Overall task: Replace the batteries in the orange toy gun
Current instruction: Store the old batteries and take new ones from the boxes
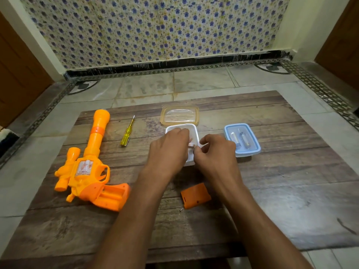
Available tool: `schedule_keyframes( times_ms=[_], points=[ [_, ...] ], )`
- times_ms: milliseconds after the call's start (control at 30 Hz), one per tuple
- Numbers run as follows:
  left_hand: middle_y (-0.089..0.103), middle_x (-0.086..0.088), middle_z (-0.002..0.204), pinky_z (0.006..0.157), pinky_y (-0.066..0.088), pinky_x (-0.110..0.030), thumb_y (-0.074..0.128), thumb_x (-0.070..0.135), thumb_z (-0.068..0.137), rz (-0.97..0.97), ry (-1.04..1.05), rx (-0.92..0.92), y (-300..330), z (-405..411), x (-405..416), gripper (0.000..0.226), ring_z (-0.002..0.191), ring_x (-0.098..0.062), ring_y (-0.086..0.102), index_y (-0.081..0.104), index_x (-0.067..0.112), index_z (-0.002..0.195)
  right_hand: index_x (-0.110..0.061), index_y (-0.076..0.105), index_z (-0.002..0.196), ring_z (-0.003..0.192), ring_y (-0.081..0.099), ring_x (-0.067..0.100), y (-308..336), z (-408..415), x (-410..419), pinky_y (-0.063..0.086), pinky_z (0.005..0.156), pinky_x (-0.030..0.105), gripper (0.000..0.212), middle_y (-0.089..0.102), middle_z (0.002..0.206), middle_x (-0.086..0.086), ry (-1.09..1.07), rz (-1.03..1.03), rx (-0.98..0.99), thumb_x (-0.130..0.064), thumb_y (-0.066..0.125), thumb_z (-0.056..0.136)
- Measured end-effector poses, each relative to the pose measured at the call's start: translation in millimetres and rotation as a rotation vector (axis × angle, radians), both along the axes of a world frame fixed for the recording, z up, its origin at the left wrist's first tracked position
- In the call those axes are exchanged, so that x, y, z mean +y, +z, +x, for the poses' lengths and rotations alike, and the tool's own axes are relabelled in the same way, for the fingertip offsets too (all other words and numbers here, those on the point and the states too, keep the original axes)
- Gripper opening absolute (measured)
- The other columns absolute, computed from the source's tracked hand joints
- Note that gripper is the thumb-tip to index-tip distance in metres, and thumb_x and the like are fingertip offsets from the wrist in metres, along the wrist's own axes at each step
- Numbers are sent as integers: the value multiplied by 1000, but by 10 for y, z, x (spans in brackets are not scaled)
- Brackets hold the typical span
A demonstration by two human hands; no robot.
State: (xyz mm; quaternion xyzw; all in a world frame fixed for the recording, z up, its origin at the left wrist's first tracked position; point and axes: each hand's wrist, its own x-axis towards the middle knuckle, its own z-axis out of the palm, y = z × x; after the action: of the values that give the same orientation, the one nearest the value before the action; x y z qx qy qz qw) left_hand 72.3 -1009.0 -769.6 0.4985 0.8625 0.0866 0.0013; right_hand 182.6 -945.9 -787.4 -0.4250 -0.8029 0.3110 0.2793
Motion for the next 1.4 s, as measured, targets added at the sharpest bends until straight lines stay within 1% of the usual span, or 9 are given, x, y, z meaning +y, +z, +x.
schedule_keyframes(
  times_ms=[133, 233, 333, 500, 667, 800, 933, 1133, 1400],
  points=[
    [67, -3, 103, 67, 41, -35, 49, 31, 103, -36, -9, -13, -13, -10, -24, 9, 95, -31, 64, 54, 25, 99, -5, 74, 96, 73, 71, 26, -43, -22, 31, 60, 73, 44, 25, 74, 76, 11, 0, -20, 33, -27, 65, 88],
    [68, -1, 98, 69, 50, -38, 46, 28, 103, 50, -8, -96, -47, -75, -48, 16, 91, -30, 64, 62, 28, 104, -6, 73, 91, 68, 71, 25, -56, -31, 29, 60, 70, 43, 23, 72, 70, 9, 2, -34, 36, -28, 65, 87],
    [67, 0, 105, 70, 50, -39, 47, 24, 105, 155, 20, -110, -40, -100, -48, 19, 92, -27, 64, 64, 26, 112, -4, 73, 88, 67, 70, 24, -50, -35, 16, 60, 68, 44, 22, 71, 70, 10, 11, -27, 31, -25, 66, 87],
    [62, -3, 118, 78, 50, -41, 52, 35, 103, 29, 15, -33, -24, -24, -20, 25, 107, -28, 63, 60, 22, 123, -9, 73, 83, 66, 70, 21, -39, -33, 11, 59, 66, 39, 23, 71, 67, 7, 26, -42, 30, -30, 66, 88],
    [65, -7, 119, 74, 44, -38, 52, 36, 103, -11, 46, 42, -17, -7, 11, 27, 109, -33, 63, 60, 22, 125, -13, 68, 72, 57, 70, 21, -63, -43, -4, 60, 60, 41, 31, 68, 59, 5, 37, -97, 60, -39, 56, 83],
    [70, -3, 106, 79, 55, -42, 55, 38, 102, 142, 88, -97, -69, -84, 10, 18, 98, -30, 66, 63, 25, 111, -13, 70, 75, 58, 71, 21, -66, -38, -13, 62, 62, 41, 32, 69, 59, 5, 46, -112, 63, -40, 55, 82],
    [70, -1, 94, 75, 57, -48, 52, 31, 104, 264, 83, -300, -78, -180, -6, 17, 83, -25, 66, 67, 24, 104, -11, 70, 75, 59, 71, 21, -77, -34, -5, 62, 64, 42, 29, 69, 59, 6, 49, -102, 57, -35, 57, 84],
    [63, -4, 113, 83, 56, -42, 55, 5, 101, 255, 7, -305, -36, -236, -3, 23, 99, -20, 61, 68, 18, 115, -9, 70, 74, 59, 72, 21, -74, -44, -1, 62, 62, 43, 27, 70, 60, 9, 46, -90, 59, -30, 62, 88],
    [69, -7, 96, 73, 63, -43, 74, 13, 91, 330, 48, -391, -105, -195, 45, 11, 76, -20, 70, 71, 16, 101, -8, 70, 77, 60, 72, 22, -68, -34, -1, 62, 62, 44, 23, 70, 62, 9, 33, -105, 80, -27, 65, 89]
  ],
)
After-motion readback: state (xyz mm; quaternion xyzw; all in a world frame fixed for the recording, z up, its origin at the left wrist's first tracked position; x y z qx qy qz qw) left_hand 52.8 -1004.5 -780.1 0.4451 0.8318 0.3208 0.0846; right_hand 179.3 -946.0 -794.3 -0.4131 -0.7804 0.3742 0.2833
